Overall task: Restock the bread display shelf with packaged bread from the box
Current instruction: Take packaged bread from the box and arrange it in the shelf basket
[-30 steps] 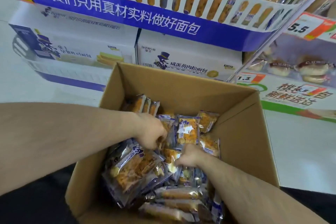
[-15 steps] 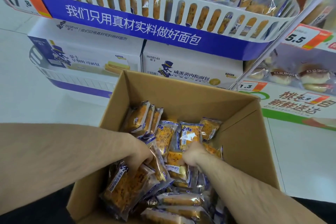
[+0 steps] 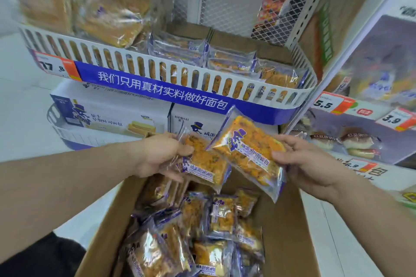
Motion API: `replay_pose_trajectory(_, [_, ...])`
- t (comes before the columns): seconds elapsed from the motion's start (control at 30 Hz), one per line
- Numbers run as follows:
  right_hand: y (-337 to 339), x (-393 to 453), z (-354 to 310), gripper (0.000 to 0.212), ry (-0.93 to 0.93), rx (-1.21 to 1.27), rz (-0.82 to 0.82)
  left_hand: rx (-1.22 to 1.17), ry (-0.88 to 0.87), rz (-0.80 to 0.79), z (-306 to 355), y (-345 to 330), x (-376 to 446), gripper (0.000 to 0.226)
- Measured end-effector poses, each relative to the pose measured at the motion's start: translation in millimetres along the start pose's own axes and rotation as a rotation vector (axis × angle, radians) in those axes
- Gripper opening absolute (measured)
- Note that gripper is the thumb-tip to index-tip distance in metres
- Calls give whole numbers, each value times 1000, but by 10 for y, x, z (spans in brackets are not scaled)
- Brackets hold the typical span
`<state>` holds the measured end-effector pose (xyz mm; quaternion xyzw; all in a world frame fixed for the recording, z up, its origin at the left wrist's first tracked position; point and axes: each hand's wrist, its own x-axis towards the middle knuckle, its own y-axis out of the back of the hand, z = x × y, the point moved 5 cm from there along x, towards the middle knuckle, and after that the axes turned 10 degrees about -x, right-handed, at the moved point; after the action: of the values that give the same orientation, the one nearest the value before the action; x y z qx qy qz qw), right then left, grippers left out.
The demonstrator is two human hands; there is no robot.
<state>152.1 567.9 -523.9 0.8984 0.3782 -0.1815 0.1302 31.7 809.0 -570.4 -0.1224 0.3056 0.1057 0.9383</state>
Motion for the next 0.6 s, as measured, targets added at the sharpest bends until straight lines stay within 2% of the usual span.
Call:
replay_pose_trajectory(0.03, [-36, -31, -39, 89, 27, 6, -36, -53, 10, -22, 18, -78, -50, 18])
replay_pose_trajectory(0.07, [-77, -54, -65, 85, 48, -15, -67, -87, 23, -48, 29, -165, -110, 22])
replay_pose_trajectory(0.17, [-201, -114, -147, 48, 79, -181, -51, -233, 52, -108, 33, -388, -242, 33])
replay_pose_trajectory(0.23, [-234, -107, -157, 38, 90, -287, 9, -330, 63, -142, 41, -485, -302, 38])
replay_pose_trajectory(0.37, [-264, -78, -149, 29, 98, -421, 94, -367, 17, -226, 101, -542, -328, 57])
replay_pose_trajectory(0.43, [-275, -74, -149, 28, 89, -423, 111, -274, -49, -233, 143, -543, -311, 52])
replay_pose_trajectory(0.5, [-316, -111, -192, 30, 101, -578, 130, -89, -141, -184, 184, -545, -275, 51])
replay_pose_trajectory(0.53, [-319, -125, -228, 38, 132, -764, 163, 11, -185, -154, 211, -545, -246, 51])
replay_pose_trajectory(0.6, [-370, -133, -298, 74, 239, -1137, 167, 150, -265, -135, 310, -567, -212, 52])
